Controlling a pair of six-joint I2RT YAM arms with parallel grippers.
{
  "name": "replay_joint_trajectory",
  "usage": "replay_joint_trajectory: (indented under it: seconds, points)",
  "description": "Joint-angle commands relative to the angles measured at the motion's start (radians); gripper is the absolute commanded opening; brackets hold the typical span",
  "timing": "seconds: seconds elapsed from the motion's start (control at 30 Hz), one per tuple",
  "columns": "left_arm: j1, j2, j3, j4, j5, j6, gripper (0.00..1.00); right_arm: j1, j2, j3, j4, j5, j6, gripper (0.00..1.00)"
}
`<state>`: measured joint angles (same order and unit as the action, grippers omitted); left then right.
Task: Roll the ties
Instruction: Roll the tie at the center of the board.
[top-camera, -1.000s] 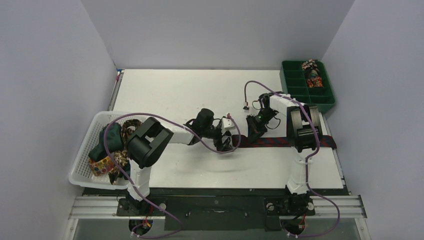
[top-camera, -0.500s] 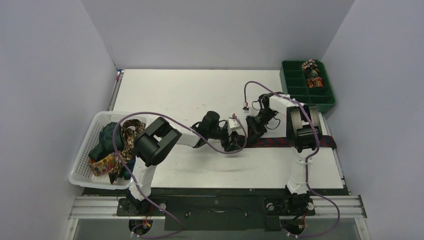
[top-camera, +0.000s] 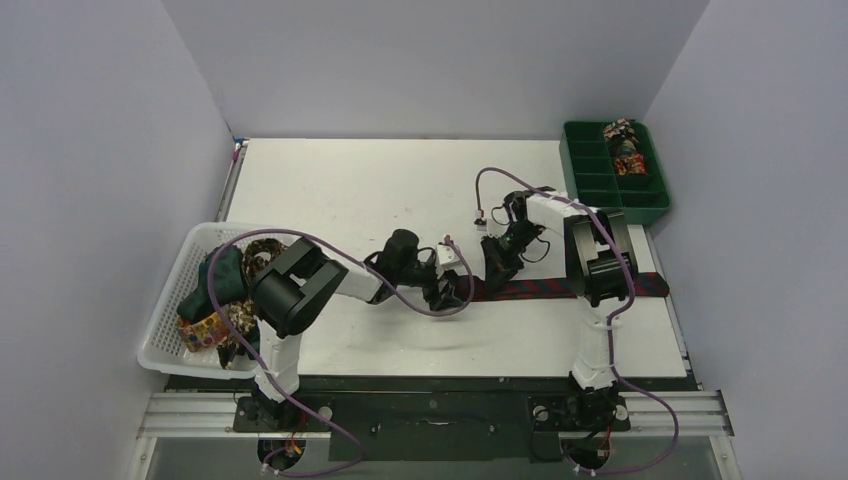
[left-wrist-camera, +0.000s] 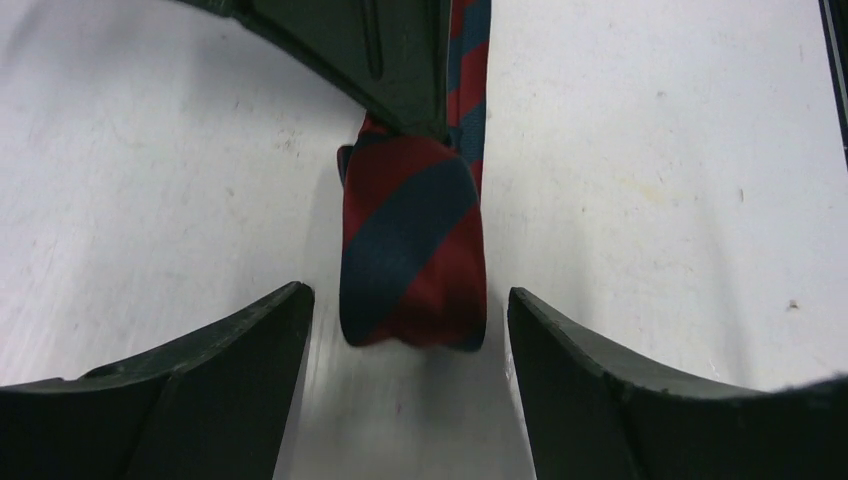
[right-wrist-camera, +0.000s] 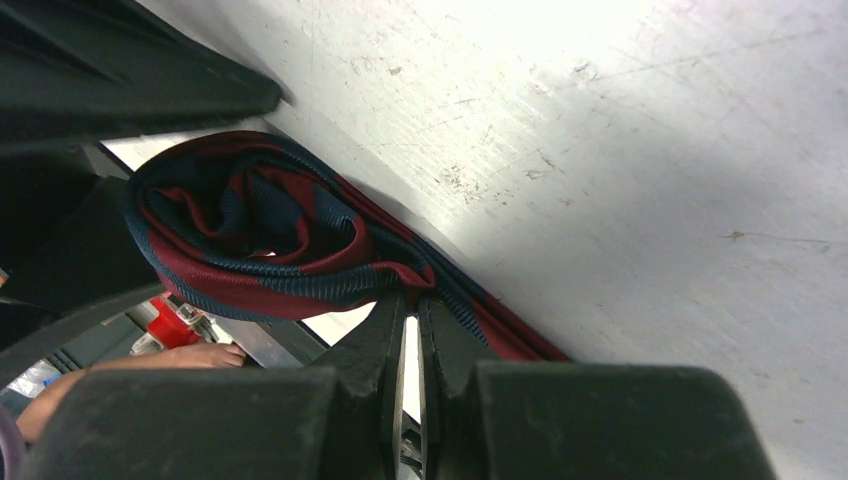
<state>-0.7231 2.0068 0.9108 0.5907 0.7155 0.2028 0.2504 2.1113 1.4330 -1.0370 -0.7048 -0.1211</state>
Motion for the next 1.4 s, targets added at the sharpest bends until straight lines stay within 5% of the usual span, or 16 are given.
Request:
replay_joint_trajectory:
  seconds: [0.0, 0.17, 0.43, 0.9, 1.27, 1.37]
  points:
    - [0.026, -0.087, -0.056, 0.061, 0.001, -0.007, 0.7, 0.009, 0.027, -0.027, 0.105, 0.125, -0.017, 0.0]
    - [0.02, -0.078, -0.035, 0.12, -0.001, -0.058, 0.66, 0.013, 0.025, -0.03, 0.106, 0.125, -0.015, 0.0]
    - [0.002, -0.035, 0.05, 0.175, 0.01, -0.123, 0.44, 0.018, 0.028, -0.029, 0.105, 0.117, -0.015, 0.0]
    - [-0.053, 0.089, 0.154, 0.15, 0.033, -0.157, 0.4, 0.013, 0.031, -0.019, 0.107, 0.079, -0.014, 0.0]
    - [-0.073, 0.111, 0.161, -0.101, -0.061, 0.069, 0.26, -0.033, -0.03, -0.04, 0.108, -0.056, -0.018, 0.0]
    - [-0.076, 0.106, 0.163, -0.2, -0.1, 0.145, 0.23, -0.067, -0.061, -0.036, 0.072, -0.107, -0.022, 0.08]
